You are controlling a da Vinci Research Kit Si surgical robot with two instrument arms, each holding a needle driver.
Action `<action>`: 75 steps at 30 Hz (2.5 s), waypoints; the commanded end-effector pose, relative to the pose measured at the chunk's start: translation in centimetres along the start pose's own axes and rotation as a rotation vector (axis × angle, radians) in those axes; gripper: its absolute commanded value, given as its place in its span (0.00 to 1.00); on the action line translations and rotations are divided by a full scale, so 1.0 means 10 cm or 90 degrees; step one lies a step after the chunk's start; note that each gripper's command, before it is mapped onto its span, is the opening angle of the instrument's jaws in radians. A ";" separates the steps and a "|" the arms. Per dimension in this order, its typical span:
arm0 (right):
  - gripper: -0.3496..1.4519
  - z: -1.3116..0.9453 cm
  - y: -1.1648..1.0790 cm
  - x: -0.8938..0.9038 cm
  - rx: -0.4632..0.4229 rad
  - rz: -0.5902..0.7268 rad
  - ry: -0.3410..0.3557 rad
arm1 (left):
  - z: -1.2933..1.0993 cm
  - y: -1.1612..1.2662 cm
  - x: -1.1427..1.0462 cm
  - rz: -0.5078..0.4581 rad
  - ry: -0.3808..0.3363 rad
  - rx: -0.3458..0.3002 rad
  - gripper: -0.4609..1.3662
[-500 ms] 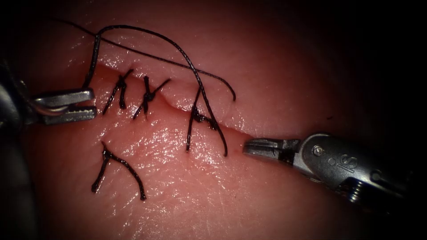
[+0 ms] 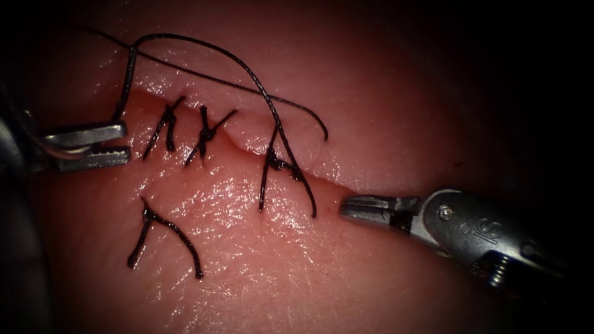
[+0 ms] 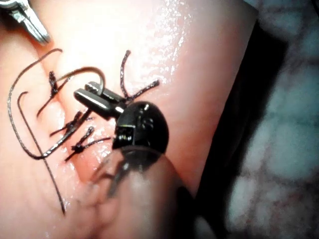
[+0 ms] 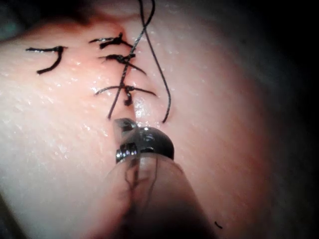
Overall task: Wound Closure
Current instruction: Use the right gripper to pull the suture through the cut until a short tail remains on top
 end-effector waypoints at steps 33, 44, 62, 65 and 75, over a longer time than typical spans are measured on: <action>0.01 0.039 -0.008 -0.002 -0.033 0.082 0.034 | -0.003 -0.001 0.001 0.000 -0.001 -0.003 0.06; 0.00 0.032 -0.022 0.001 -0.011 0.080 -0.011 | -0.003 0.000 0.002 0.000 -0.001 -0.003 0.06; 0.00 0.036 -0.123 0.040 0.105 0.072 -0.028 | -0.024 0.009 0.028 -0.005 0.029 -0.042 0.06; 0.00 0.035 -0.139 0.048 0.113 0.071 -0.028 | -0.036 0.010 0.039 -0.007 0.040 -0.051 0.06; 0.00 0.043 -0.185 0.061 0.157 0.060 -0.039 | -0.060 0.003 0.039 -0.006 0.038 -0.052 0.06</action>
